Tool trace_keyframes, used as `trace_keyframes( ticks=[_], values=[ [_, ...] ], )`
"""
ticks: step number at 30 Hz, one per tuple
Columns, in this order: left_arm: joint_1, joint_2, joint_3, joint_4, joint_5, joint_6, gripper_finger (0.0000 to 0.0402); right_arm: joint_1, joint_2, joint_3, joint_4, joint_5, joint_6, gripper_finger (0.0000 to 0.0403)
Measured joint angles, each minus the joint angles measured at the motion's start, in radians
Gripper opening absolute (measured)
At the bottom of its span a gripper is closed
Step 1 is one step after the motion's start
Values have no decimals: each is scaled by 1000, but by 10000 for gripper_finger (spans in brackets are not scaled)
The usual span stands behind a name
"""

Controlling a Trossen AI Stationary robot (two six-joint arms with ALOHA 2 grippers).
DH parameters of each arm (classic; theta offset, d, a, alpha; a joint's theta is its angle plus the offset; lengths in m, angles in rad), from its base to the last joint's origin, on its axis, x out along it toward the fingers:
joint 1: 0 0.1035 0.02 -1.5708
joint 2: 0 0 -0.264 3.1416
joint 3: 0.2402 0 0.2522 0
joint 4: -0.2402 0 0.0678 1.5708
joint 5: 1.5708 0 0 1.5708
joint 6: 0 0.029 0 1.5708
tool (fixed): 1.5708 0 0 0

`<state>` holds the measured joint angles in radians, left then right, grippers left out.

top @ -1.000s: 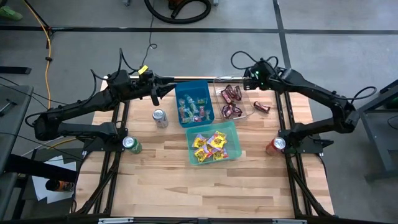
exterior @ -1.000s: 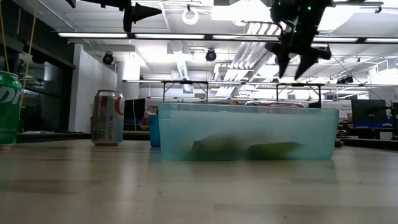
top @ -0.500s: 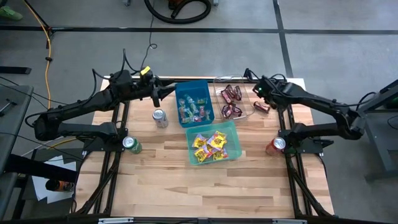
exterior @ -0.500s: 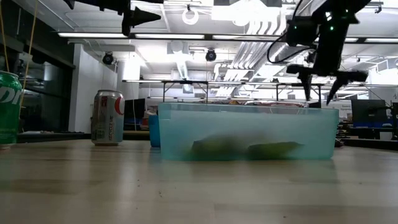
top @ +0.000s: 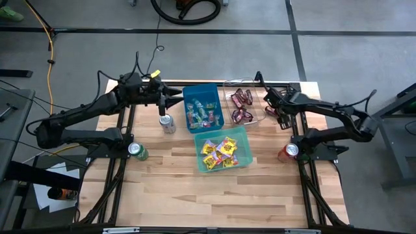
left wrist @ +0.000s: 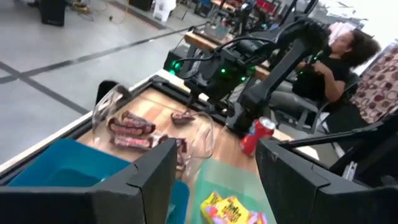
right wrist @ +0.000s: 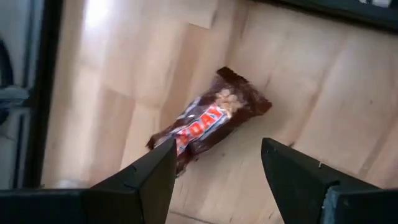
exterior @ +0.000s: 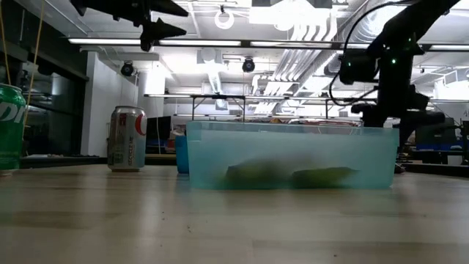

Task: Sort candy
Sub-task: Put the brown candy into the transparent bin

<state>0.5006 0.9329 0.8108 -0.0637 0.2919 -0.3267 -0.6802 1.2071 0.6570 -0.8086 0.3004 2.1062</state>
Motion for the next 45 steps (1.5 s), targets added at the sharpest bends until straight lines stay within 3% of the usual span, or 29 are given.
trace_keyframes(
  ticks=[6,19,23,28,31,34,38,42,45],
  values=[
    [32,0,0,-47,51,7,204,-53,45,-36,70,-21,62,229],
    [72,0,0,-96,88,6,204,-93,183,-62,156,-91,-78,213],
    [83,0,0,-96,88,-7,204,-91,180,-62,146,-88,-147,161],
    [102,0,0,-96,87,-12,204,-88,112,-67,118,-19,-288,36],
    [110,0,0,-96,86,-18,204,-77,34,-51,115,65,-395,17],
    [119,-3,0,-84,84,-39,204,-69,-64,-14,134,123,-564,22],
    [122,-3,0,-1,82,-40,204,-15,-209,45,343,155,-992,5],
    [115,-3,0,115,83,-48,204,51,-318,61,611,-24,-1491,10],
    [100,-3,0,167,83,-80,204,100,-364,62,669,-231,-1680,9]
  ],
)
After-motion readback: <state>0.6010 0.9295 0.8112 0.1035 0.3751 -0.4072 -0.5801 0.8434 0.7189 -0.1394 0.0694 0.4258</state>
